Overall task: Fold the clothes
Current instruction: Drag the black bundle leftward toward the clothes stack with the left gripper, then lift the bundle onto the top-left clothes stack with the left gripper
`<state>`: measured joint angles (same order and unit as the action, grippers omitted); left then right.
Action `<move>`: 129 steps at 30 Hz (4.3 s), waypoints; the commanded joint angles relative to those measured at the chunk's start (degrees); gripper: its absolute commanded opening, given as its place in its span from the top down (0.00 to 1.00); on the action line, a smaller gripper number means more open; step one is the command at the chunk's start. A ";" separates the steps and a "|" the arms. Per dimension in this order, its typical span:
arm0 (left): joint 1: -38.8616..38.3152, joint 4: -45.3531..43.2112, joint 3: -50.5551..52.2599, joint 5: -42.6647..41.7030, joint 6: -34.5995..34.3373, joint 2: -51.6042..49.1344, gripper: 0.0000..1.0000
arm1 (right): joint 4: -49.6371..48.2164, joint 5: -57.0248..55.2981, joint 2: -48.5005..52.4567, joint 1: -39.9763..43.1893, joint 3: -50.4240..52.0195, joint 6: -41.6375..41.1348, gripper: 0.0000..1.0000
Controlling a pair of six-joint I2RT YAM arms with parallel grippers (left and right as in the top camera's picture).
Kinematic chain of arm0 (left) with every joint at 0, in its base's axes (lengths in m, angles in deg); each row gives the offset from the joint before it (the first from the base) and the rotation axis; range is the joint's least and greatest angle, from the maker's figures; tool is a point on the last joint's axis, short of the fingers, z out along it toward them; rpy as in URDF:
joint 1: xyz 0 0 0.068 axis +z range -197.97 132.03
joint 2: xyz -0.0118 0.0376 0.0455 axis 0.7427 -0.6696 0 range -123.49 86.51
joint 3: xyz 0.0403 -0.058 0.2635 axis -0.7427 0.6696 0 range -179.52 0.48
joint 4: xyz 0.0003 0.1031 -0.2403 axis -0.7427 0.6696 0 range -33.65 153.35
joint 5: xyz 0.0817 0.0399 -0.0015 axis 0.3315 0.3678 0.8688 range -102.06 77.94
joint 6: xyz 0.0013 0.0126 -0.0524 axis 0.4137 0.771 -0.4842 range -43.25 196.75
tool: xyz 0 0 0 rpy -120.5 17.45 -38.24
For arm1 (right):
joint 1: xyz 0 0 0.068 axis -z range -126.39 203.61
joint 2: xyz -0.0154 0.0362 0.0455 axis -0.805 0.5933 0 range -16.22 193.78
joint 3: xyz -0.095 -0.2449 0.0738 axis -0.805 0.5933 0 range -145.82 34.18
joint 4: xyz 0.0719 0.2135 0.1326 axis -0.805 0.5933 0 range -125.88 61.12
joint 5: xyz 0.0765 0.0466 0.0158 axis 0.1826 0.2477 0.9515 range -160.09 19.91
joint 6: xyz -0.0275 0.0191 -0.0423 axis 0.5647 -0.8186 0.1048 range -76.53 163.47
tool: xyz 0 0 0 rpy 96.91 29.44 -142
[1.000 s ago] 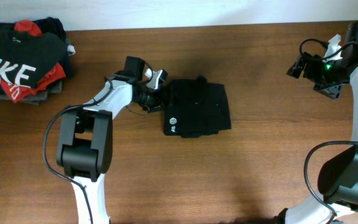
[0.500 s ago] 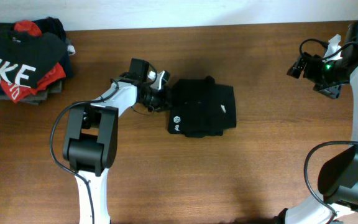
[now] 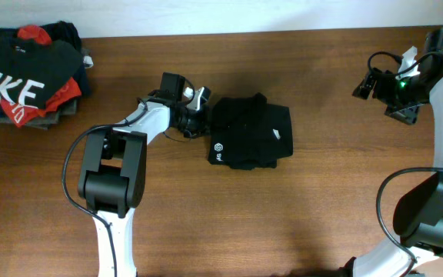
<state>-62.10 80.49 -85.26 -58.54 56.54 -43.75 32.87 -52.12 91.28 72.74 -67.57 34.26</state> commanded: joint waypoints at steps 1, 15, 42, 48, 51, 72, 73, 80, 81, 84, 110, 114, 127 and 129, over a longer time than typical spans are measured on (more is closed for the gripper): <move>-0.13 -0.13 -0.26 8.44 1.03 -3.87 0.99 | 0.00 -0.66 1.18 -0.63 0.74 -0.04 0.01; 4.70 0.83 -12.31 23.41 16.90 -3.87 0.99 | -0.07 -0.68 1.86 -2.69 0.74 -0.02 0.01; 19.23 1.07 -31.41 36.74 26.34 -3.87 0.99 | 0.00 -0.68 1.86 -2.69 0.74 -0.02 0.01; 21.33 1.88 -34.86 37.59 26.34 -3.76 0.99 | -0.17 -0.68 1.86 -2.69 0.74 -0.02 0.01; 22.60 2.45 -36.13 37.75 26.34 -3.76 0.99 | -0.17 -0.70 1.86 -2.69 0.74 -0.02 0.01; 28.57 5.90 -41.20 40.11 26.32 -0.33 0.99 | -0.20 -0.68 1.86 -2.69 0.74 -0.04 0.01; 28.57 5.90 -41.20 40.11 26.32 0.22 0.99 | -0.17 -0.68 1.86 -2.69 0.74 -0.02 0.02; 28.55 6.64 -41.20 38.58 25.81 3.74 0.99 | -0.42 -0.68 1.86 -2.69 0.74 -0.04 0.01; 28.55 6.62 -41.20 38.36 25.53 4.15 0.99 | -0.42 -0.68 1.86 -2.69 0.74 -0.04 0.01; 28.55 6.62 -41.20 38.36 25.42 4.87 0.99 | -0.39 -0.68 1.86 -2.69 0.74 -0.02 0.01; 34.95 6.78 -41.20 38.34 22.93 5.90 0.99 | -0.20 -0.68 1.86 -2.69 0.74 -0.04 0.01; 35.56 6.71 -41.20 38.34 22.80 5.90 0.99 | -0.11 -0.68 1.86 -2.69 0.74 -0.04 0.01; 36.46 6.43 -41.18 38.82 22.12 8.13 0.98 | 0.20 -0.68 1.86 -2.69 0.74 -0.02 0.01; 37.07 7.10 -41.18 38.84 22.14 8.13 0.98 | 0.52 -0.68 1.86 -2.69 0.74 -0.02 0.01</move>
<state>-26.71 87.90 -124.36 -19.55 79.49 -40.12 32.94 -52.12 92.72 70.60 -67.57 34.28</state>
